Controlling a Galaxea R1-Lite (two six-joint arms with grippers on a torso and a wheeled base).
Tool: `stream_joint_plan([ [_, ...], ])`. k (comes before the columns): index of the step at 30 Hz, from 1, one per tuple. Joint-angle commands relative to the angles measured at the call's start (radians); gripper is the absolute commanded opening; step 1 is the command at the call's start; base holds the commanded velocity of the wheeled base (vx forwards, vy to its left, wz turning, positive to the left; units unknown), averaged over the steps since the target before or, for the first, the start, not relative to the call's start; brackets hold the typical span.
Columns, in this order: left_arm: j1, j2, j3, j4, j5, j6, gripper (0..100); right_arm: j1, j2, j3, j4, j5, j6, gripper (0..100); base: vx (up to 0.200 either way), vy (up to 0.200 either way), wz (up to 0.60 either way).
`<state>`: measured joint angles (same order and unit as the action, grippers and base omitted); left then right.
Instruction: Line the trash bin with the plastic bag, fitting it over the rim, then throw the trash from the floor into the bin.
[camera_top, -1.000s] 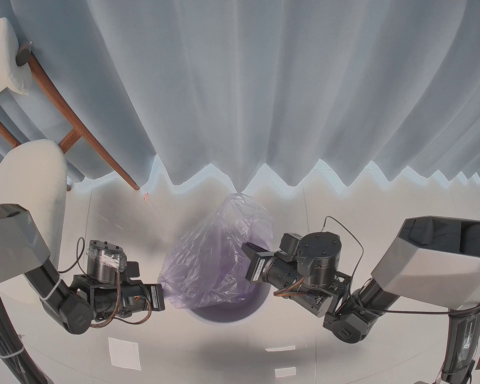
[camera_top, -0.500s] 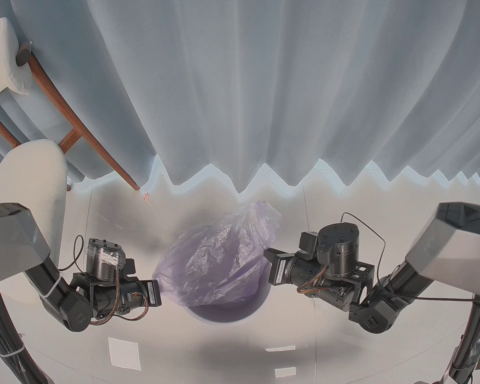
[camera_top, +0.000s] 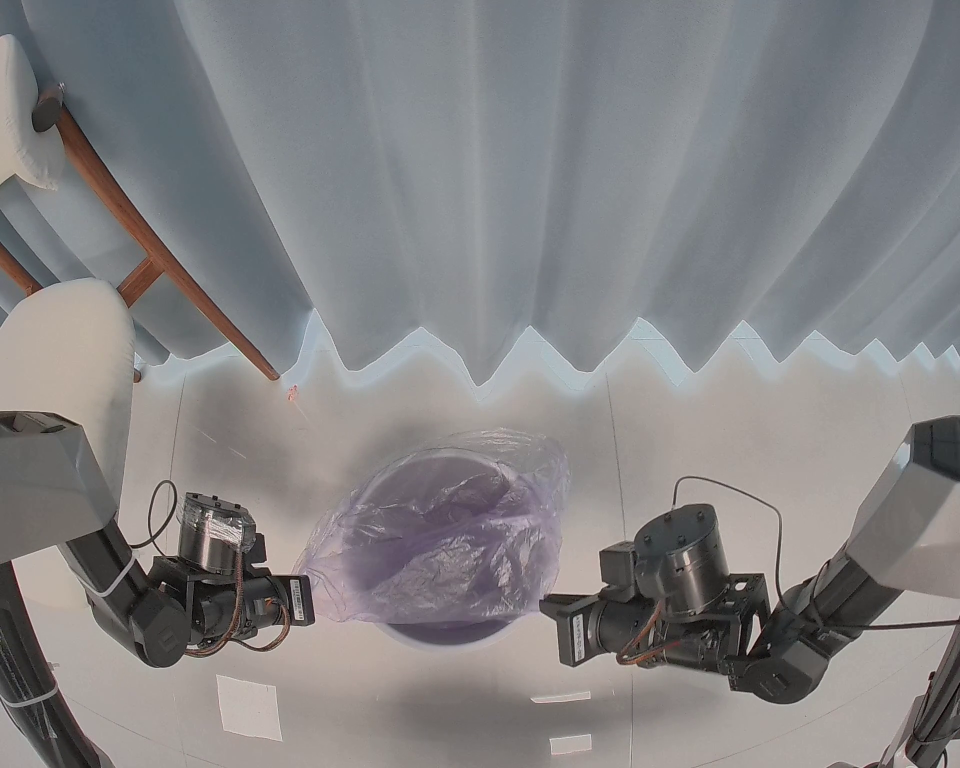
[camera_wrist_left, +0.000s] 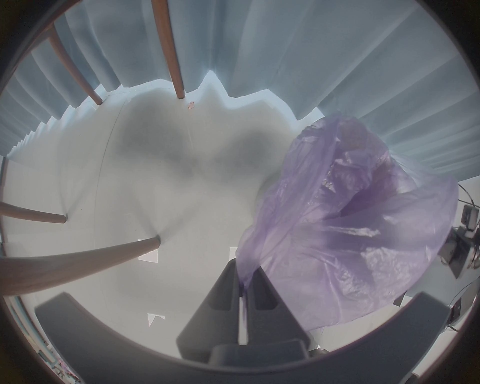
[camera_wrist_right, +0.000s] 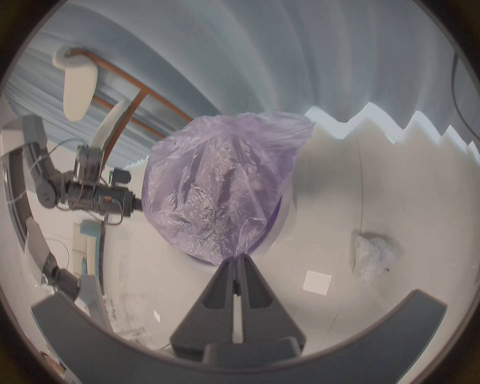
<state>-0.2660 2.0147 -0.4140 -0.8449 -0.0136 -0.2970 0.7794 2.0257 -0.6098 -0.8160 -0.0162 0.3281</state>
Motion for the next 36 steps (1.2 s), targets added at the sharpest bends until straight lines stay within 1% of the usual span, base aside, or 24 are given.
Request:
stream_joint_plan([
  [1, 0.005, 0.019, 0.006, 0.000, 0.004, 0.002, 0, 0.054, 0.054, 0.041, 0.000, 0.001, -0.001, 0, 0.000, 0.000, 0.00],
  [9, -0.004, 0.044, 0.020, -0.002, 0.043, 0.004, 0, 0.120, 0.156, 0.068, -0.029, -0.005, 0.005, 0, 0.000, 0.000, 0.00],
  [15, -0.013, 0.058, 0.026, -0.016, 0.047, 0.004, 0, 0.130, 0.185, 0.079, -0.048, -0.005, 0.006, 0, 0.000, 0.000, 0.00],
  [19, -0.022, 0.056, 0.023, -0.020, 0.057, 0.004, 0, 0.152, 0.222, 0.079, -0.072, -0.013, 0.014, 0, 0.000, 0.000, 0.00],
  [20, -0.022, 0.055, 0.023, -0.020, 0.066, 0.004, 0, 0.156, 0.228, 0.079, -0.084, -0.024, 0.019, 100, 0.000, 0.000, 0.00],
  [21, -0.024, 0.055, 0.021, -0.022, 0.073, 0.002, 0, 0.161, 0.231, 0.079, -0.098, -0.033, 0.023, 100, 0.000, 0.000, 0.00],
  [23, -0.024, 0.052, 0.020, -0.022, 0.089, 0.004, 0, 0.166, 0.226, 0.077, -0.138, -0.044, 0.058, 100, 0.000, 0.000, 0.00],
  [25, -0.029, 0.047, 0.020, -0.025, 0.104, 0.002, 0, 0.175, 0.203, 0.082, -0.173, -0.044, 0.117, 100, 0.000, 0.000, 0.00],
  [26, -0.029, 0.047, 0.020, -0.026, 0.104, 0.002, 0, 0.176, 0.200, 0.084, -0.175, -0.045, 0.121, 100, 0.000, 0.000, 0.00],
  [27, -0.035, 0.029, 0.018, -0.045, 0.129, -0.001, 0, 0.181, 0.162, 0.091, -0.170, -0.044, 0.157, 100, 0.000, 0.000, 0.00],
  [29, -0.038, 0.007, 0.024, -0.062, 0.164, -0.004, 0, 0.182, 0.143, 0.099, -0.149, -0.044, 0.158, 100, 0.000, 0.000, 0.00],
  [30, -0.041, 0.003, 0.026, -0.057, 0.172, -0.004, 100, 0.182, 0.140, 0.097, -0.138, -0.044, 0.158, 100, 0.000, 0.000, 0.00],
  [33, -0.049, 0.006, 0.038, -0.060, 0.176, -0.005, 100, 0.182, 0.134, 0.097, -0.126, -0.044, 0.158, 100, 0.000, 0.000, 0.00],
  [36, -0.029, 0.001, 0.089, -0.095, 0.173, -0.007, 100, 0.178, 0.097, 0.107, -0.121, -0.042, 0.158, 100, 0.000, 0.000, 0.00],
])
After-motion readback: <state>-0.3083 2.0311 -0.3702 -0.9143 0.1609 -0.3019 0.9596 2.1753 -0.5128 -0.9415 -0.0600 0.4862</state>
